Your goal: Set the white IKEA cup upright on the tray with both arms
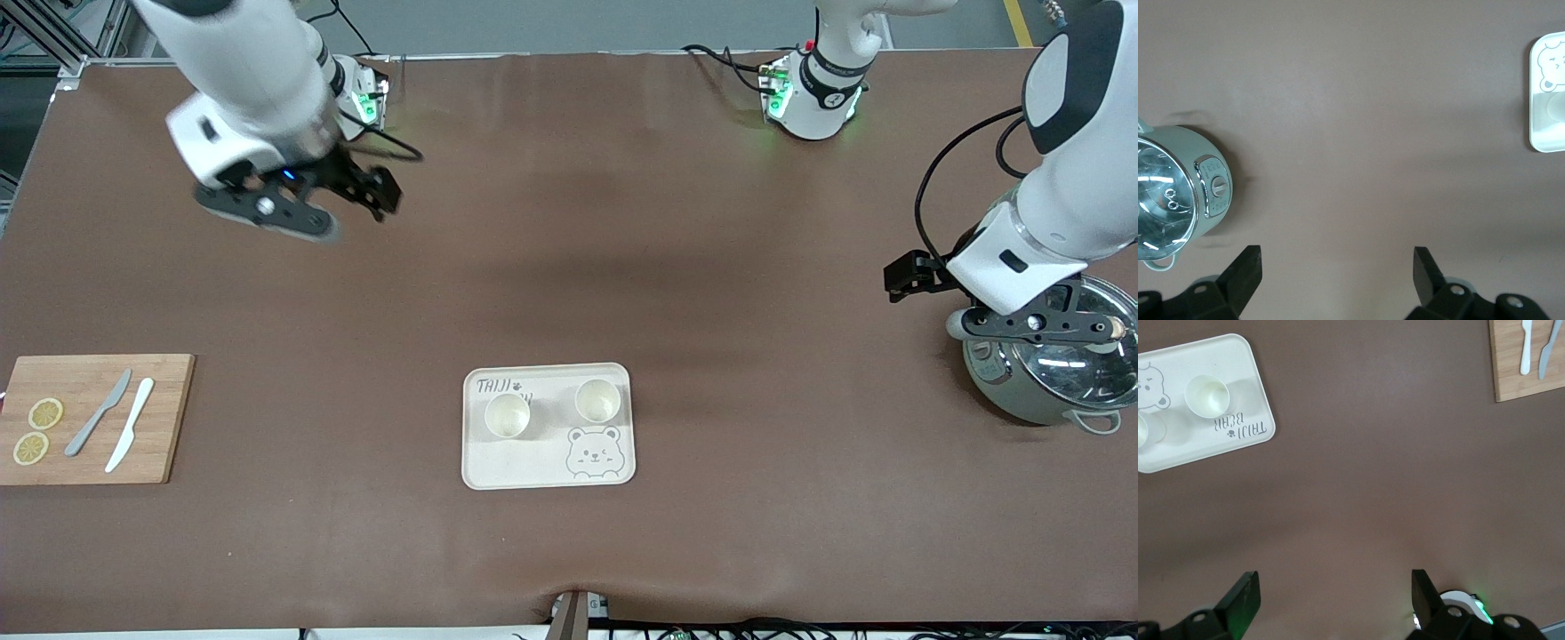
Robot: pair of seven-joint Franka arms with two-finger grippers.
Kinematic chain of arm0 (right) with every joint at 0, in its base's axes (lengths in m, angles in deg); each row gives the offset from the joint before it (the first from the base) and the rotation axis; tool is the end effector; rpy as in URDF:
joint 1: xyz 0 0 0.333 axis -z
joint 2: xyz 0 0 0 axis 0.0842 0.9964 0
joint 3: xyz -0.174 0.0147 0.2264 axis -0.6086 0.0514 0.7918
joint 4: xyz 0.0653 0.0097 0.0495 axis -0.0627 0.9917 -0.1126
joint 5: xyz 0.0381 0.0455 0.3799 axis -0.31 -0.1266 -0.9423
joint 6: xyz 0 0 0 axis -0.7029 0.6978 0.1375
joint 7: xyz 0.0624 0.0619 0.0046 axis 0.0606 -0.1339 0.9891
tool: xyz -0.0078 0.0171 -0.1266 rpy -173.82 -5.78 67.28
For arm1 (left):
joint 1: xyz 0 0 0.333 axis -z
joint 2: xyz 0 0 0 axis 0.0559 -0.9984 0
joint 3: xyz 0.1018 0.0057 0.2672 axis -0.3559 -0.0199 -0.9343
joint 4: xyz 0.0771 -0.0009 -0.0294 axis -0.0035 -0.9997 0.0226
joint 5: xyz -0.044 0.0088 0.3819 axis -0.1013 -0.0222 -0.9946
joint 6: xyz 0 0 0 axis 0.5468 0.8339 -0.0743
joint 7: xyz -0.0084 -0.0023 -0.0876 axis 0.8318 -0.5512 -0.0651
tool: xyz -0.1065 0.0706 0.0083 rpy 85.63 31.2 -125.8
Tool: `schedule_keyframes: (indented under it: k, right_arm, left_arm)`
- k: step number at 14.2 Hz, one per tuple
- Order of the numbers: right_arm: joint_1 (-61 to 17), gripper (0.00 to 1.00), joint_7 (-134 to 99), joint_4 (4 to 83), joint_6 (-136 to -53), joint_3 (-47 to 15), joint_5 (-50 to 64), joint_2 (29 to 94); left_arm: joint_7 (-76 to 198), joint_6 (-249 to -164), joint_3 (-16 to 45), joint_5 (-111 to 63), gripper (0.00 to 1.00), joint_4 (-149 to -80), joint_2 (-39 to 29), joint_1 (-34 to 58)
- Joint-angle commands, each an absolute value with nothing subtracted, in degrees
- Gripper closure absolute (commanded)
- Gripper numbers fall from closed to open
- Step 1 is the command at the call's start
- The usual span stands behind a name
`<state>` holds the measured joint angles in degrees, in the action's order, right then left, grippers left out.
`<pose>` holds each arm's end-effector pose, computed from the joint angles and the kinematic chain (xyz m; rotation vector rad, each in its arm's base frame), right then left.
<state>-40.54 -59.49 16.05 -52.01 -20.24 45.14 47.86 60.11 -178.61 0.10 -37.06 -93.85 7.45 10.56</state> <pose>0.4989 0.2510 0.5954 2.9996 -0.2904 -0.1581 0.5970 -0.1039 0.5273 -3.0766 0.1452 0.0732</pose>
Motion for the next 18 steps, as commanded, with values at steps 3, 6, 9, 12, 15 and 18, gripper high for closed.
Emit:
schedule_keyframes:
  k: [3, 6, 9, 12, 15, 18]
  right_arm:
    - [-29.8, 0.0, -43.6, 25.3, -51.1, -19.7, 45.3, 36.6]
    - [-23.9, 0.0, -36.4, 31.0, -53.9, -19.7, 45.3, 31.6]
    - [-17.2, 0.0, -28.1, 34.8, -58.2, -19.7, 45.3, 29.9]
    - [-11.5, 0.0, -20.1, 39.2, -65.3, -19.7, 45.4, 29.8]
    - [-9.4, 0.0, -18.5, 42.9, -68.9, -19.7, 45.3, 29.2]
    - [-9.3, 0.0, -18.4, 42.9, -68.9, -19.7, 45.4, 29.3]
  left_arm:
    - [59.3, -179.8, -0.1, -36.9, 0.0, -95.5, 8.4, 9.6]
    - [59.3, -179.8, 0.0, -36.8, 0.0, -95.5, 8.2, 9.8]
    - [60.0, -179.5, 0.3, -36.9, 0.0, -95.5, 8.8, 10.4]
    - [60.2, -179.3, 1.7, -36.3, 0.0, -95.5, 9.4, 10.0]
    - [59.2, -177.1, 1.6, -36.3, 0.0, -95.8, 12.6, 9.6]
    - [56.9, -176.0, 1.3, -36.2, 0.0, -95.7, 14.0, 8.5]
